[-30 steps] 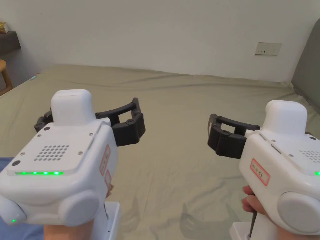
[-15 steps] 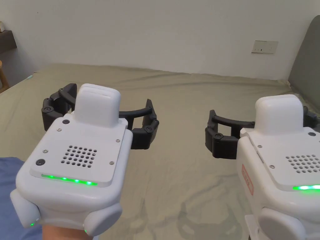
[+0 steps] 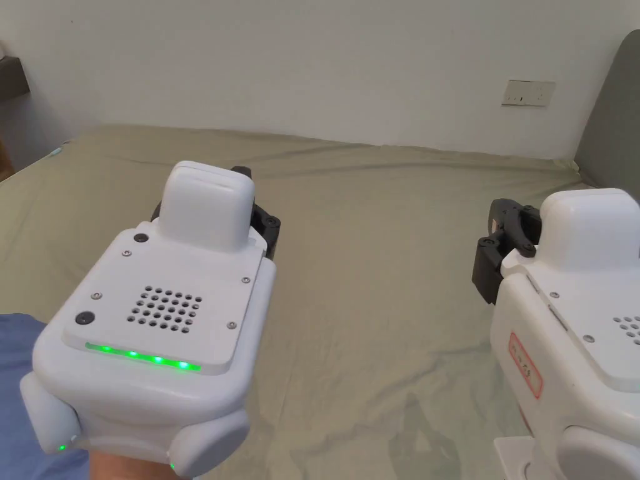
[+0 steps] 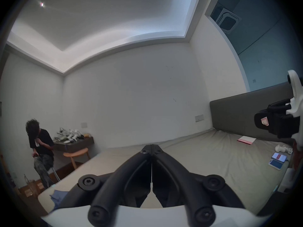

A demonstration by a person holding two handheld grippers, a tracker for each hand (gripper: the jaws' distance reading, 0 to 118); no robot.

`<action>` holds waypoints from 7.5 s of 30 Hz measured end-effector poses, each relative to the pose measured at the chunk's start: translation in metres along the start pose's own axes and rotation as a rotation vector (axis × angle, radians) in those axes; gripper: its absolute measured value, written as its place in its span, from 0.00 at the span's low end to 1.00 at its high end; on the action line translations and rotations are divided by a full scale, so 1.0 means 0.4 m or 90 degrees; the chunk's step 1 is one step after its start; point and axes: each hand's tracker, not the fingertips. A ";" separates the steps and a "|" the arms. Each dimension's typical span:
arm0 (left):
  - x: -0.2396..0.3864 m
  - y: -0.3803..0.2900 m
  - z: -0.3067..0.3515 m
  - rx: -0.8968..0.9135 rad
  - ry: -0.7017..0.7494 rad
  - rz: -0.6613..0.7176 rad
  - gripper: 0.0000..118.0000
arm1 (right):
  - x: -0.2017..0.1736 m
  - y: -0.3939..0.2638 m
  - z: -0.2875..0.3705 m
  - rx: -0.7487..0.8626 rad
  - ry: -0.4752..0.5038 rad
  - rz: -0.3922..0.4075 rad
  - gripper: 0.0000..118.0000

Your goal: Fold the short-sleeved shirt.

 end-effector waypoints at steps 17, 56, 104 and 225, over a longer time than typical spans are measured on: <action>-0.177 -0.004 0.053 -0.063 0.144 0.013 0.00 | -0.145 0.003 -0.089 0.009 0.154 -0.007 0.01; -0.614 -0.369 0.024 -0.400 0.264 0.058 0.00 | -0.576 -0.055 -0.215 -0.051 0.402 0.060 0.01; -0.786 -0.569 -0.065 -0.338 0.251 0.271 0.00 | -0.428 -0.102 -0.275 -0.127 0.258 0.070 0.01; -0.224 -0.849 -0.471 -0.629 0.042 0.124 0.70 | -0.085 -0.287 -0.571 -0.346 0.219 0.131 0.01</action>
